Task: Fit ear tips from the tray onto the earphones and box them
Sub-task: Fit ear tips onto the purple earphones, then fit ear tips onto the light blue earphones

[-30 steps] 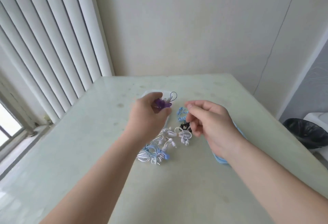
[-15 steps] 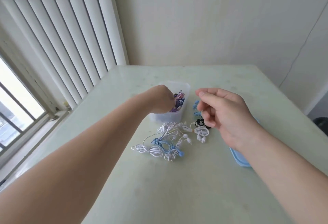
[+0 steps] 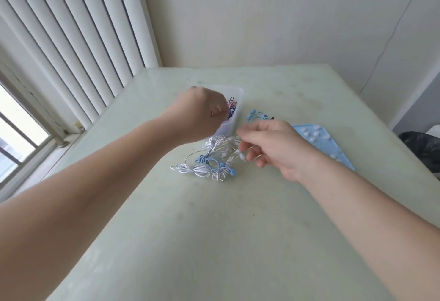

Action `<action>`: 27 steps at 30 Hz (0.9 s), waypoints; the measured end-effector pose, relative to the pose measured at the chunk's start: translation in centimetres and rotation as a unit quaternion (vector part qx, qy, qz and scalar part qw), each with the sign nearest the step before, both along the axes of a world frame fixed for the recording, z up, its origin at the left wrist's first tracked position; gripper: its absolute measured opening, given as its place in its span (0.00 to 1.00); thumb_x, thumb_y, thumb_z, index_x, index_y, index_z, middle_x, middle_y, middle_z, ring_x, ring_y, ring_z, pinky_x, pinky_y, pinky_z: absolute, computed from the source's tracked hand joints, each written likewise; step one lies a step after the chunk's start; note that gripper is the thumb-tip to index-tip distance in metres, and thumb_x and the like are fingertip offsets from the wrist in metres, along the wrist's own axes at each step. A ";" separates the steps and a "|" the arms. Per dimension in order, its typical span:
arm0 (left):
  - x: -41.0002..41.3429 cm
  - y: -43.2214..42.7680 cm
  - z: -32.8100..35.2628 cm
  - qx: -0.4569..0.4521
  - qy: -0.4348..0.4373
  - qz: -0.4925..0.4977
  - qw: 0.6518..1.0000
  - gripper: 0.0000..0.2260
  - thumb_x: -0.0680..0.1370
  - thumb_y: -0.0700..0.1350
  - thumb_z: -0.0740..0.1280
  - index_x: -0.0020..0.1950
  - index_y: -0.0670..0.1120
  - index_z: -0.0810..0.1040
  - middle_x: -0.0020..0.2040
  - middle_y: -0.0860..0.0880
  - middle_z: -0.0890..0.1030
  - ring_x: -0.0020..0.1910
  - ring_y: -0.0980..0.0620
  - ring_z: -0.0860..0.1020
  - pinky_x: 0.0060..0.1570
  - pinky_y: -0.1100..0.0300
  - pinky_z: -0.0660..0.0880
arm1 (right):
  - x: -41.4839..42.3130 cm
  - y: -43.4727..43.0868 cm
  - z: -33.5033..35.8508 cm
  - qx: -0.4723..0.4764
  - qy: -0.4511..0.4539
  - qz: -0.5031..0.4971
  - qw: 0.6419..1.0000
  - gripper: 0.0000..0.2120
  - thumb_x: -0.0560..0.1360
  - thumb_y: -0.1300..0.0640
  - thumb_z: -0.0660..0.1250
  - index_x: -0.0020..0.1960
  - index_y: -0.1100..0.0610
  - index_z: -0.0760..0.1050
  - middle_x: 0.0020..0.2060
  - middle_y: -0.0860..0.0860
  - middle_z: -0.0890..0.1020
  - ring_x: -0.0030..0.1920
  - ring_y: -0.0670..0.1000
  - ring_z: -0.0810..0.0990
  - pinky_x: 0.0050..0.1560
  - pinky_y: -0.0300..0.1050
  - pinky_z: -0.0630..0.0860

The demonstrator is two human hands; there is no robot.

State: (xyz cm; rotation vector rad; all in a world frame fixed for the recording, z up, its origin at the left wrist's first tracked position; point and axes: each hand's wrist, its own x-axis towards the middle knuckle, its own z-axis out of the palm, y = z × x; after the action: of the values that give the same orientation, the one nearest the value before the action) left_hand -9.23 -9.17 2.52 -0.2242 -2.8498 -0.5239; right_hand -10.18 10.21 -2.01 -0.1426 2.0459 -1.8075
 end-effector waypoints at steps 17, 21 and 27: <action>4.8 -1.7 -0.6 -0.017 -0.160 0.033 0.986 0.06 0.70 0.48 0.80 0.43 0.53 0.85 0.42 0.57 0.82 0.42 0.53 0.81 0.40 0.60 0.77 | 3.9 1.3 -0.9 0.043 0.013 0.031 0.999 0.07 0.80 0.57 0.69 0.52 0.61 0.81 0.40 0.56 0.84 0.33 0.51 0.80 0.30 0.46 0.73; 4.6 -2.4 2.2 -0.010 -0.147 0.036 0.988 0.05 0.72 0.48 0.80 0.45 0.54 0.87 0.42 0.57 0.86 0.43 0.55 0.83 0.40 0.65 0.75 | 4.4 1.5 -0.2 -0.017 -0.025 0.008 1.000 0.10 0.81 0.56 0.68 0.55 0.63 0.80 0.38 0.56 0.83 0.32 0.52 0.78 0.30 0.45 0.72; 4.8 -1.6 5.2 0.006 -0.133 0.023 0.991 0.06 0.76 0.51 0.76 0.51 0.52 0.87 0.43 0.54 0.86 0.47 0.50 0.84 0.51 0.54 0.81 | 4.9 1.4 0.7 -0.038 -0.025 0.011 0.999 0.07 0.80 0.57 0.70 0.53 0.61 0.81 0.39 0.56 0.82 0.34 0.52 0.78 0.31 0.46 0.73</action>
State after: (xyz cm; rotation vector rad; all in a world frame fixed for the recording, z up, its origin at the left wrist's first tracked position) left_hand -4.43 -10.78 7.70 -0.0905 -3.0989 -0.6021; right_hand -5.24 11.58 -1.31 -0.1392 1.9355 -1.8586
